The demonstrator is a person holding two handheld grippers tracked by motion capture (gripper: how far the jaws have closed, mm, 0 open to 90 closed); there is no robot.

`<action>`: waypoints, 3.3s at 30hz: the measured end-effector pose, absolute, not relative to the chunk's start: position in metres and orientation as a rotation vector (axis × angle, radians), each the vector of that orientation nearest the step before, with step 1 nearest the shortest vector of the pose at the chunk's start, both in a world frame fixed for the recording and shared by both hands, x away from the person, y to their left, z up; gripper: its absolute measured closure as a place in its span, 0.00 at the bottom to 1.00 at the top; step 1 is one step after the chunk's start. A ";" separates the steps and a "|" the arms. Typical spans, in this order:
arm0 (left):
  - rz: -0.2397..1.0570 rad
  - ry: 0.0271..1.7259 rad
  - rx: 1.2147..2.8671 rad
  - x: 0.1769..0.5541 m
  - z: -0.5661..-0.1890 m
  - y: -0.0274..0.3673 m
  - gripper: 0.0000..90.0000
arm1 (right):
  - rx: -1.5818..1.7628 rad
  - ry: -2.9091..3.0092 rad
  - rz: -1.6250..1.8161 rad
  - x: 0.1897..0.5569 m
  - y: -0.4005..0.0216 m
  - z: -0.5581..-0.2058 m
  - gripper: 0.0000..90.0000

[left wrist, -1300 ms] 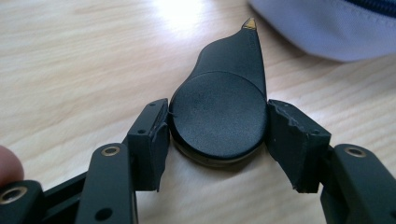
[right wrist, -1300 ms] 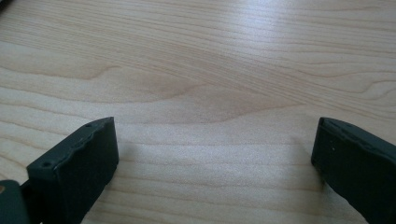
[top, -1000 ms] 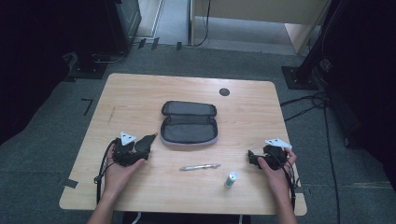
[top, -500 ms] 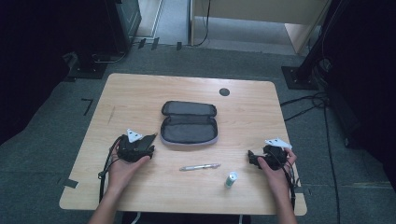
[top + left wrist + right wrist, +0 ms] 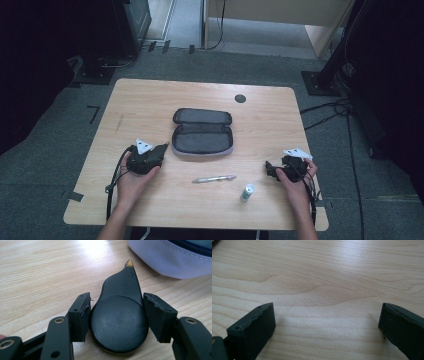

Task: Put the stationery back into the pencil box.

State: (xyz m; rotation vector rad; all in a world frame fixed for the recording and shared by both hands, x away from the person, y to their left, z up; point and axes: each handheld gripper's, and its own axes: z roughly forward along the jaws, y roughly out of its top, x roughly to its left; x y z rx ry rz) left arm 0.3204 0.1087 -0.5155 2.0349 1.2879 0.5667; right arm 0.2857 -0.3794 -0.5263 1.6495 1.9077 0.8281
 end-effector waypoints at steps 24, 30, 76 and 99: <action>0.563 1.257 2.053 0.316 -0.514 0.114 0.47 | 1.645 1.910 0.829 0.286 -0.379 -0.526 0.00; 0.543 1.254 2.068 0.310 -0.514 0.113 0.47 | 1.644 1.913 0.829 0.286 -0.380 -0.526 0.00; 0.526 1.168 2.122 0.315 -0.511 0.104 0.56 | 1.643 1.915 0.829 0.286 -0.379 -0.526 0.00; 0.509 1.206 2.110 0.309 -0.510 0.111 0.40 | 1.643 1.915 0.830 0.286 -0.379 -0.526 0.00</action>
